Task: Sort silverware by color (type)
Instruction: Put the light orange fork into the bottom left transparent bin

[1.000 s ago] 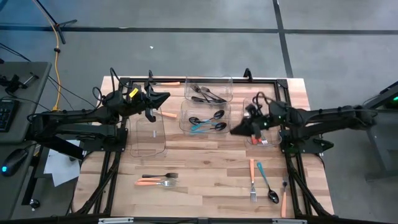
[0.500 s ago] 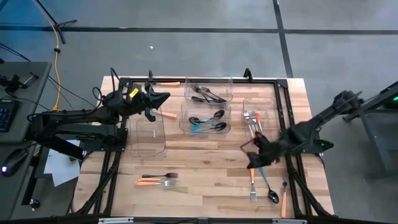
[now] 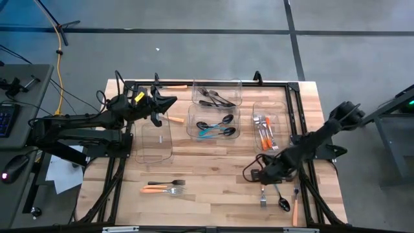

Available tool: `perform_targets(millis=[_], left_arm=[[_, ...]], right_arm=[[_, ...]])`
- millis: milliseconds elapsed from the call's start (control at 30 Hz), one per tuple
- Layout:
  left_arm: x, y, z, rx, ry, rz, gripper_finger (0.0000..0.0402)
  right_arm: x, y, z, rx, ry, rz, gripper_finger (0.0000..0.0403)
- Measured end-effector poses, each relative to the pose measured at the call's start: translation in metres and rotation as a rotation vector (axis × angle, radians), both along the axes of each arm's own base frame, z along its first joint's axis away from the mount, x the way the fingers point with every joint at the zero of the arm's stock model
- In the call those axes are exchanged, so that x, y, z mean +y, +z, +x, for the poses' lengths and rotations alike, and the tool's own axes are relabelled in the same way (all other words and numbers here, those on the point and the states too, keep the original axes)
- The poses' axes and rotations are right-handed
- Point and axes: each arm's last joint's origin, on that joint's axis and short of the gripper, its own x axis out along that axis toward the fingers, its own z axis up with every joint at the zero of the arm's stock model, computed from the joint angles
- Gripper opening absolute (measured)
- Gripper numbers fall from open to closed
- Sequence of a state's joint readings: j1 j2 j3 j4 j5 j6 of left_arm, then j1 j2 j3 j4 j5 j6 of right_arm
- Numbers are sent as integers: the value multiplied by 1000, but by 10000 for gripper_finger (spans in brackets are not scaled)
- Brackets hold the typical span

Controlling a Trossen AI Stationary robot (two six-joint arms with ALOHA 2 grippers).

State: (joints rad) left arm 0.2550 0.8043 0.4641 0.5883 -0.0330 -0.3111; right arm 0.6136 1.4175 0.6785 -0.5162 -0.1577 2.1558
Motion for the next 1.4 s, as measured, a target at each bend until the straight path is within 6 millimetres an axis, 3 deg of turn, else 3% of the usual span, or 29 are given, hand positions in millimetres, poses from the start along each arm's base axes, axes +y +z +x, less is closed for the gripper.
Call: perform_targets(millis=[500, 600, 767, 833, 1033, 1200, 1400], left_arm=[[0, -2, 0, 18, 0, -5, 0], [0, -2, 0, 19, 0, -5, 0], [0, -2, 0, 19, 1, -4, 0], [0, -2, 0, 19, 0, -4, 0], [0, -2, 0, 19, 1, -4, 0], [0, -2, 0, 17, 1, -4, 0], [0, -1, 0, 16, 1, -3, 0]], right_arm=[[3, -27, 5, 108, -26, -66, 128], [3, -28, 4, 114, -15, -73, 105], [3, -28, 4, 108, 8, -77, 32], [4, -26, 5, 94, 20, -87, 28], [4, -12, 12, -30, 101, -120, 28], [6, 19, 19, -231, 360, -94, 28], [-22, 57, 44, -518, 581, -179, 28]])
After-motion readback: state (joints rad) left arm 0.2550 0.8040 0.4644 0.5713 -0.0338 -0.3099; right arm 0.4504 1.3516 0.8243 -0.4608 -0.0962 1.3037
